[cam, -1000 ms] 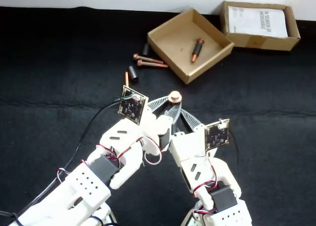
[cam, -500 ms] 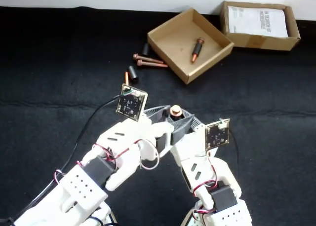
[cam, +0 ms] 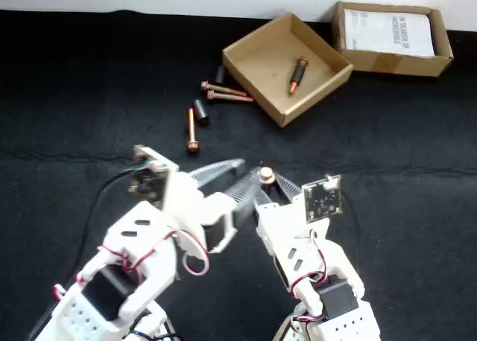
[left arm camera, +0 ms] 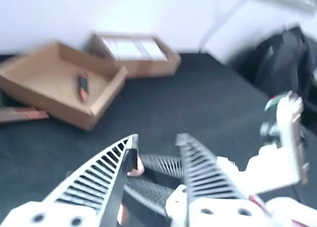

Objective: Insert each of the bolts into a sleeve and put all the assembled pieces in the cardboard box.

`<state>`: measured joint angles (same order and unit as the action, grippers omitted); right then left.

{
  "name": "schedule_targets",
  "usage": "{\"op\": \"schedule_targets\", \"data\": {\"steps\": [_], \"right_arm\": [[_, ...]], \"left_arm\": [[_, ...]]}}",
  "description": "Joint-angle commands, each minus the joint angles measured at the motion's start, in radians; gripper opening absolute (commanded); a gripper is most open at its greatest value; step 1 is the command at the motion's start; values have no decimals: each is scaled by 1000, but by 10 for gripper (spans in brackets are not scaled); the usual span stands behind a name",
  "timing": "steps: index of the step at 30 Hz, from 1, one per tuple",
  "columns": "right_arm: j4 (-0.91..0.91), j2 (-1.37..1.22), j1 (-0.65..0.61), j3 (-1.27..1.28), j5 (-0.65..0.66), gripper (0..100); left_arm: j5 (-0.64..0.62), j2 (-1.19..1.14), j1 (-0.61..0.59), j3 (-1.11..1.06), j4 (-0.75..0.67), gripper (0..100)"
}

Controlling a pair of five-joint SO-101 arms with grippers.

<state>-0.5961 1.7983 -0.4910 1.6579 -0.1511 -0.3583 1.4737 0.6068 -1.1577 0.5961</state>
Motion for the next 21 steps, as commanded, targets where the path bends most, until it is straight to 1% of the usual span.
{"op": "schedule_targets", "data": {"steps": [1, 4, 6, 12, 17, 21], "right_arm": [[-50, -7, 13, -68, -5, 7], [-54, -96, 13, -151, -5, 7], [-53, -200, 28, -228, -3, 7], [-51, -618, 130, -559, -3, 7], [-51, -951, 189, -846, -3, 7], [-51, -1165, 216, -1041, -3, 7]], "left_arm": [[3, 64, -79, 22, 3, 22], [3, 108, -148, -19, 3, 10], [3, 134, -203, -50, 2, 9], [3, 219, -383, -159, -3, 9], [3, 298, -489, -266, -3, 9], [3, 343, -555, -340, -3, 9]]}}
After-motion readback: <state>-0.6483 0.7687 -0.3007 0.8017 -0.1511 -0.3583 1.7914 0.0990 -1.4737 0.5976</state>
